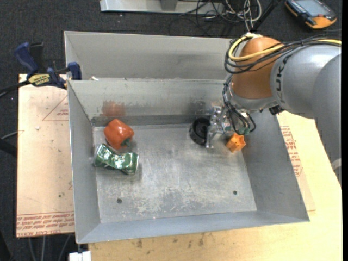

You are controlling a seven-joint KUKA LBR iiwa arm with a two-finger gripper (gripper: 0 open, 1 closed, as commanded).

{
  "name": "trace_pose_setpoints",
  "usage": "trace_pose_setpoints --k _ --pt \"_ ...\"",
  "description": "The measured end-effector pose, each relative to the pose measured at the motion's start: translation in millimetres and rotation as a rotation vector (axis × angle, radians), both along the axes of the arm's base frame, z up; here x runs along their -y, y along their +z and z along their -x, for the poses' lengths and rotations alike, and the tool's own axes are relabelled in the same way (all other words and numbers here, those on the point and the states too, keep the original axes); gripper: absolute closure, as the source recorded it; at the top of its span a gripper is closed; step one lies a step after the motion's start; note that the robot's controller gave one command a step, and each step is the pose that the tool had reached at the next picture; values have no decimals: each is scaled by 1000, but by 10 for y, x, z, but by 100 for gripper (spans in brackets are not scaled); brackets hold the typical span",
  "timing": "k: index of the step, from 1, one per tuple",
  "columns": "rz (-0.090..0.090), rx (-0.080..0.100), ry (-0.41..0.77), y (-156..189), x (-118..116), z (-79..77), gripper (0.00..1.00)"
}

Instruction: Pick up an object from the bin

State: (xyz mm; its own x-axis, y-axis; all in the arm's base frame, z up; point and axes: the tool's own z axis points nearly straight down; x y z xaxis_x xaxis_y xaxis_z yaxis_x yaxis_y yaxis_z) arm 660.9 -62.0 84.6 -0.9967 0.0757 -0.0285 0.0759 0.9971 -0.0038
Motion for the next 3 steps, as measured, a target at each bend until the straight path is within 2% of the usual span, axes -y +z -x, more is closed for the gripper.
trace_pose_setpoints --k 1,2,3 --pt "-3 -33 1 -32 -8 61 0" --pt "-1 0 0 0 -5 0 100" --pt "-1 0 0 0 -5 0 100"
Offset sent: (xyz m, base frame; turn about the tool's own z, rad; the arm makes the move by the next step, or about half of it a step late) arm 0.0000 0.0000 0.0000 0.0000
